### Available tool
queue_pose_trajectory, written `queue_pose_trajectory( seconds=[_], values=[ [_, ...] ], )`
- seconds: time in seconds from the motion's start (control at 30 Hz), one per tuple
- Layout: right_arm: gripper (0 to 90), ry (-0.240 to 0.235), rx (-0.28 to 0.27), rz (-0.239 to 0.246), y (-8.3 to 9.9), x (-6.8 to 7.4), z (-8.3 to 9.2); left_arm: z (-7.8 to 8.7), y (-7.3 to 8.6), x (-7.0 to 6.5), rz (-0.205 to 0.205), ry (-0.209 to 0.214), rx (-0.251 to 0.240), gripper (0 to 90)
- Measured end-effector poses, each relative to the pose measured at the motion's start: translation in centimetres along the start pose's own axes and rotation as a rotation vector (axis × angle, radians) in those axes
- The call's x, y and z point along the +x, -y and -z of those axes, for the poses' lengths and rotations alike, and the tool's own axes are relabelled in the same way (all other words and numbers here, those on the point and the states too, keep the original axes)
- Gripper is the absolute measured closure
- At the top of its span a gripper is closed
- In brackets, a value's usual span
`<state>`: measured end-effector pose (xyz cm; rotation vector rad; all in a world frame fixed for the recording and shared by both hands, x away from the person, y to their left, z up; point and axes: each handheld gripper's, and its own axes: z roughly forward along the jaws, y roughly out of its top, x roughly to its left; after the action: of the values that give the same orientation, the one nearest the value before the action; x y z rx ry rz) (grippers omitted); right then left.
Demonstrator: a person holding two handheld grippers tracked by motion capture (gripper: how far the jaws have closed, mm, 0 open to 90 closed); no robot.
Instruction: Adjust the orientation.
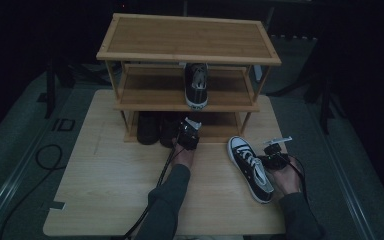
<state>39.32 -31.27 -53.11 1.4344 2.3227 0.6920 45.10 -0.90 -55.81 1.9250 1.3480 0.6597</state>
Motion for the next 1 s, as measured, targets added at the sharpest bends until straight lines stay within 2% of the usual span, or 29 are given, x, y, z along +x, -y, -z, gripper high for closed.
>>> queue_pose_trajectory(
  seconds=[0.3, 0.37, 0.5, 0.7, 0.77, 0.83, 1.0],
  values=[
    [90.0, -0.024, 0.004, 0.031, -1.0, 0.5, -0.7, 0.0, 0.0, 0.0, 0.001, -0.001, 0.001, 88.3],
    [90.0, -0.041, 0.002, 0.043, -1.2, 0.8, -0.9, 0.0, 0.0, 0.0, 0.000, -0.001, 0.000, 88.3],
    [90.0, -0.070, -0.004, 0.037, -1.3, 0.6, -1.0, 0.0, 0.0, 0.0, -0.001, -0.001, 0.000, 88.3],
    [88.3, -0.087, 0.005, 0.068, -1.4, 0.3, -1.2, 0.0, 0.0, 0.0, 0.002, 0.000, 0.001, 88.3],
    [84.4, -0.083, -0.004, 0.068, -1.3, 0.2, -0.9, 0.0, 0.0, 0.0, 0.002, 0.000, 0.001, 88.3],
    [81.8, -0.104, -0.026, 0.060, -1.3, 0.0, -0.2, 0.0, 0.0, 0.0, 0.003, 0.000, 0.000, 88.3],
    [79.9, -0.103, -0.087, 0.077, -1.5, -0.1, 2.4, 0.0, 0.0, 0.0, 0.002, -0.001, 0.000, 88.2]
  ],
)
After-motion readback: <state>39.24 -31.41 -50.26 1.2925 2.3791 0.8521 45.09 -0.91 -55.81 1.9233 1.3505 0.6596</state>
